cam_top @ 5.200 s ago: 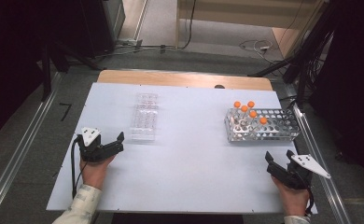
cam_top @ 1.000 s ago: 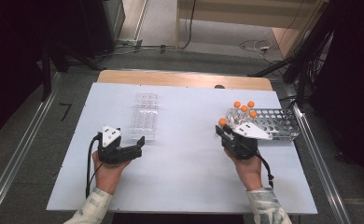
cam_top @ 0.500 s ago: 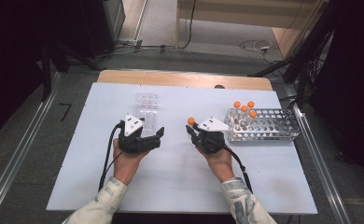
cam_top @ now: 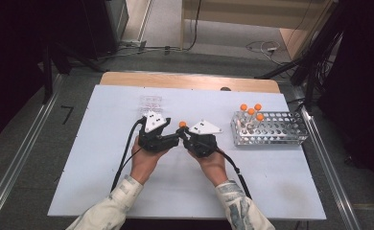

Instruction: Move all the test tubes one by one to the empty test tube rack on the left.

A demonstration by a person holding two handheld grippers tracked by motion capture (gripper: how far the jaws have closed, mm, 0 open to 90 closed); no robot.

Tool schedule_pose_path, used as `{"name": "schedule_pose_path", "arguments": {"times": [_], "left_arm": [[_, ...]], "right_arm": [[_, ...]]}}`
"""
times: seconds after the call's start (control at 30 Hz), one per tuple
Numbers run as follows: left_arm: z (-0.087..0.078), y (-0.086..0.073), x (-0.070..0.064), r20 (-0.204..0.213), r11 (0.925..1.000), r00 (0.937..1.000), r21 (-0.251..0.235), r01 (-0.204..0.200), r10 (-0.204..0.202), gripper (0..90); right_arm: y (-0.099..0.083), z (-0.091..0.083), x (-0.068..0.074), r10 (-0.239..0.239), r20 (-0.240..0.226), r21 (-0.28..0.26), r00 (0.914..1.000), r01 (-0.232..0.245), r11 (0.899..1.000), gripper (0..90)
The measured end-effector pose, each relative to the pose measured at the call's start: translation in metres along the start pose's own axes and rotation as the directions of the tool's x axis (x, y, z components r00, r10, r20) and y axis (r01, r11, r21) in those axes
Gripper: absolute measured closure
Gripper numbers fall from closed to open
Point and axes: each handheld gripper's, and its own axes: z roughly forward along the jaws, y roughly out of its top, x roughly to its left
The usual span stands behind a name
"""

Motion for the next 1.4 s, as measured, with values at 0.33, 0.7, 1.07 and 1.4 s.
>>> {"name": "schedule_pose_path", "arguments": {"times": [0.33,0.7,1.07,1.4], "left_arm": [[0.008,-0.001,-0.003,0.014,0.9998,0.9998,0.016,-0.012,0.012,62.7],[0.011,0.000,0.000,0.021,0.9999,0.9998,0.014,-0.003,0.003,70.0],[0.008,0.009,0.011,-0.016,0.9999,0.9998,-0.007,0.013,-0.013,70.3],[0.007,0.019,0.028,-0.048,0.9989,0.9984,-0.037,0.028,-0.030,70.3]], "right_arm": [[0.002,0.002,0.004,-0.015,-0.015,-0.003,0.9998,0.015,1.000,72.0],[0.003,0.001,0.002,-0.006,-0.015,-0.006,0.9999,0.006,1.000,71.4],[0.001,-0.007,-0.001,-0.005,-0.012,0.039,0.9999,0.005,0.999,39.7],[-0.008,-0.038,-0.012,0.026,0.009,0.031,0.9996,-0.026,0.999,29.6]]}}
